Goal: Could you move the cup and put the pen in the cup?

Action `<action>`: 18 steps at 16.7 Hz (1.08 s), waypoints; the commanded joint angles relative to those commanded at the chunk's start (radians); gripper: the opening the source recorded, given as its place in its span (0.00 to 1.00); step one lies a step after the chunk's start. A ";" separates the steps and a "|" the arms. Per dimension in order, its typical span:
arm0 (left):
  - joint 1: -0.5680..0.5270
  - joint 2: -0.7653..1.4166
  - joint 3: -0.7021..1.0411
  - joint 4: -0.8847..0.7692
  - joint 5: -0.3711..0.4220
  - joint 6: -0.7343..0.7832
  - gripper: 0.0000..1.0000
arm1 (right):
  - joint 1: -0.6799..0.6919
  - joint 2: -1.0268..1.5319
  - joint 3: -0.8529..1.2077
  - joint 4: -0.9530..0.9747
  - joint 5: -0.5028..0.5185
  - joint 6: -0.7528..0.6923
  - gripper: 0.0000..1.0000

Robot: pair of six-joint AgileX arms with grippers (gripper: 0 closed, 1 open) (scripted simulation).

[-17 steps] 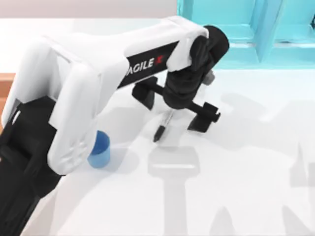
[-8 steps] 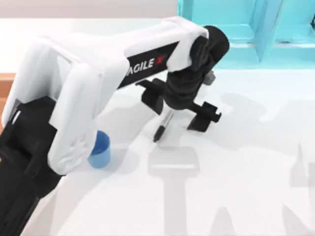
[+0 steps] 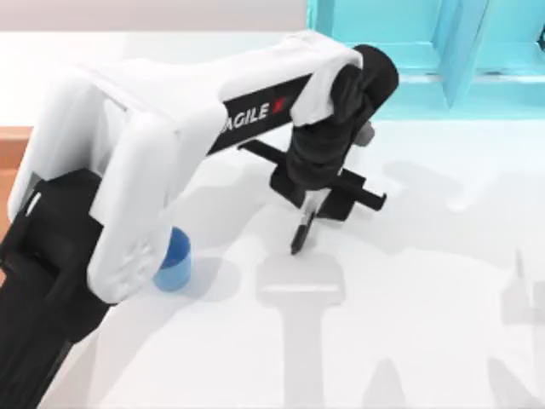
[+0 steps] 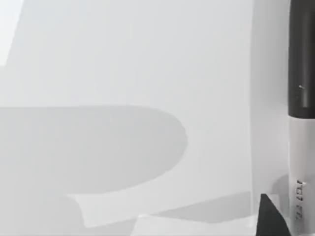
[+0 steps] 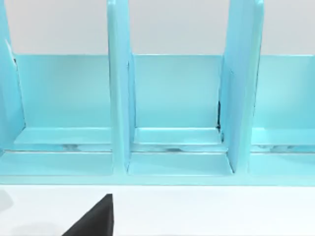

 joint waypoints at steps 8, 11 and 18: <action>-0.027 -0.076 0.003 -0.017 0.049 -0.030 0.00 | 0.000 0.000 0.000 0.000 0.000 0.000 1.00; -0.060 -0.162 -0.055 -0.046 0.045 -0.061 0.00 | 0.000 0.000 0.000 0.000 0.000 0.000 1.00; -0.159 -0.424 -0.240 -0.150 0.033 -0.169 0.00 | 0.000 0.000 0.000 0.000 0.000 0.000 1.00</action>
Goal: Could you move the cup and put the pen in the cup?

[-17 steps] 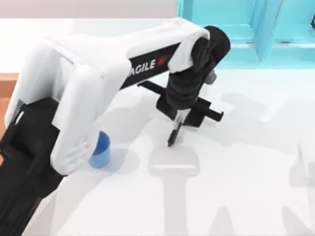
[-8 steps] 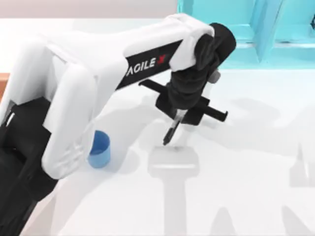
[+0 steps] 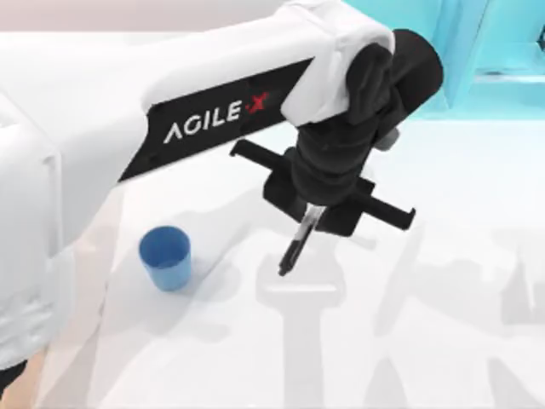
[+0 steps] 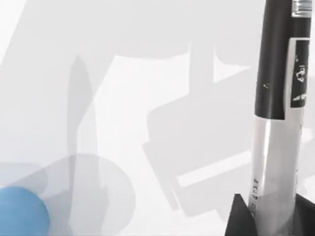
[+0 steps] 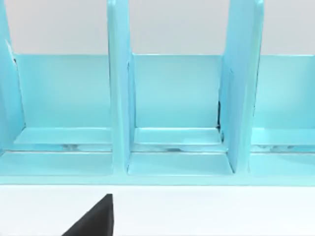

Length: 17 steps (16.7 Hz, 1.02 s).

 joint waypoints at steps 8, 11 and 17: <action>-0.006 -0.040 -0.038 0.022 -0.007 -0.001 0.00 | 0.000 0.000 0.000 0.000 0.000 0.000 1.00; -0.003 -0.110 -0.141 0.143 -0.026 0.027 0.00 | 0.000 0.000 0.000 0.000 0.000 0.000 1.00; 0.030 -0.363 -0.528 0.588 -0.080 0.115 0.00 | 0.000 0.000 0.000 0.000 0.000 0.000 1.00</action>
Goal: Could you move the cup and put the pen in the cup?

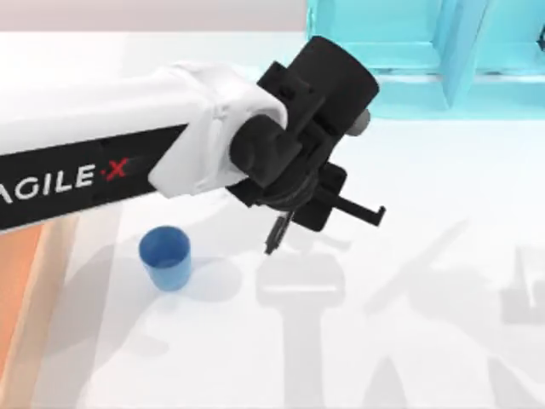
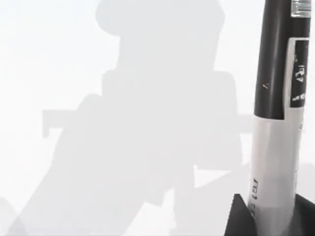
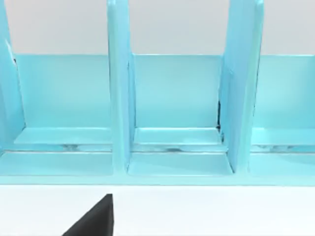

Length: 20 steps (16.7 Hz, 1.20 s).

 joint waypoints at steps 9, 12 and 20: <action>0.086 -0.494 -0.728 0.885 -0.062 0.170 0.00 | 0.000 0.000 0.000 0.000 0.000 0.000 1.00; 0.113 -0.644 -0.939 1.162 -0.072 0.225 0.00 | 0.000 0.000 0.000 0.000 0.000 0.000 1.00; 0.158 -0.887 -1.269 1.602 -0.075 0.317 0.00 | 0.000 0.000 0.000 0.000 0.000 0.000 1.00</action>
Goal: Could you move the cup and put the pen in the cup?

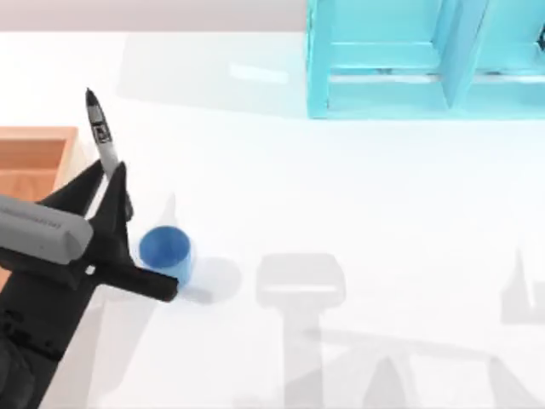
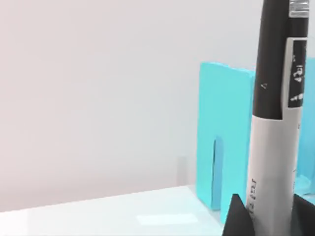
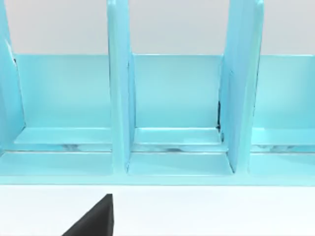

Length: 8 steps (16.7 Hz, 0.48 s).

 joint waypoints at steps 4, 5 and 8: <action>0.001 -0.007 -0.009 0.012 0.000 0.003 0.00 | 0.000 0.000 0.000 0.000 0.000 0.000 1.00; 0.001 -0.007 -0.009 0.012 0.000 0.003 0.00 | 0.000 0.000 0.000 0.000 0.000 0.000 1.00; -0.001 0.012 -0.003 0.024 0.004 0.003 0.00 | 0.000 0.000 0.000 0.000 0.000 0.000 1.00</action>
